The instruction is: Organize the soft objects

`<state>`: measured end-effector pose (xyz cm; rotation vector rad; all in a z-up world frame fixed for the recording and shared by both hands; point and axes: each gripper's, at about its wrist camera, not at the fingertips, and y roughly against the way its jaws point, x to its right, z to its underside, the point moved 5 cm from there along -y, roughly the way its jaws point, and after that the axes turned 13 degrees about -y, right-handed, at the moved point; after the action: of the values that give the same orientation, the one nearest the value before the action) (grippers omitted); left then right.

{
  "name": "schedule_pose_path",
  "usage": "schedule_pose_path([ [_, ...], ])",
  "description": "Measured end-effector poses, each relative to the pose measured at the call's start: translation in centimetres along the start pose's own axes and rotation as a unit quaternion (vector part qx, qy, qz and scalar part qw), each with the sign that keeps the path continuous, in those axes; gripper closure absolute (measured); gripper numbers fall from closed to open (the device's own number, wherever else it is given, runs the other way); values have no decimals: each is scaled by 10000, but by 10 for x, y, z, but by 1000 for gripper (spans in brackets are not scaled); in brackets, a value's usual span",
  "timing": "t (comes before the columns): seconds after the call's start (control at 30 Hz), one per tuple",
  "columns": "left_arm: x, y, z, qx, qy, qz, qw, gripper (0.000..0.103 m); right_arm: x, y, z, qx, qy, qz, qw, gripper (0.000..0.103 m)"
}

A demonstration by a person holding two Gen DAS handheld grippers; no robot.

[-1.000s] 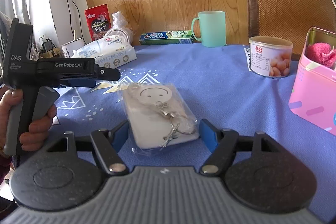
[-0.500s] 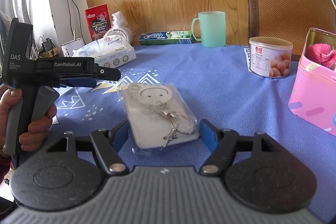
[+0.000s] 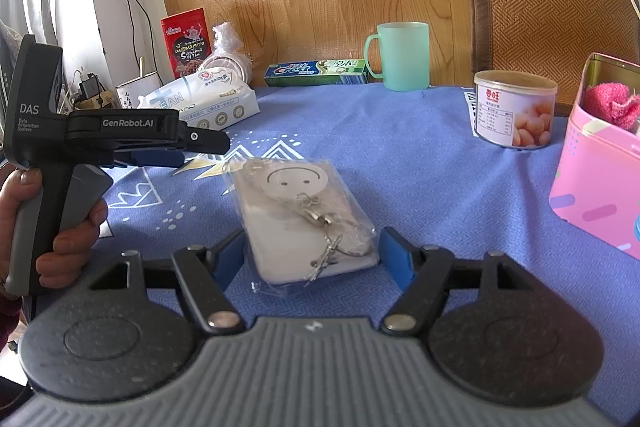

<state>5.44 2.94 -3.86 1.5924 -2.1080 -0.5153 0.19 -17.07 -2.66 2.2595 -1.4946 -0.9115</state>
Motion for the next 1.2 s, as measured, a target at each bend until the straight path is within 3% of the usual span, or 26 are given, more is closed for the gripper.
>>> schedule_pose_path([
  [0.93,2,1,1,-8,45,149,9999,3,0,0,0,11,4,1,10000,29],
  [1.2,11,2,3,-78,46,459,9989,3,-4,0,1,-66,152,47,9999,29],
])
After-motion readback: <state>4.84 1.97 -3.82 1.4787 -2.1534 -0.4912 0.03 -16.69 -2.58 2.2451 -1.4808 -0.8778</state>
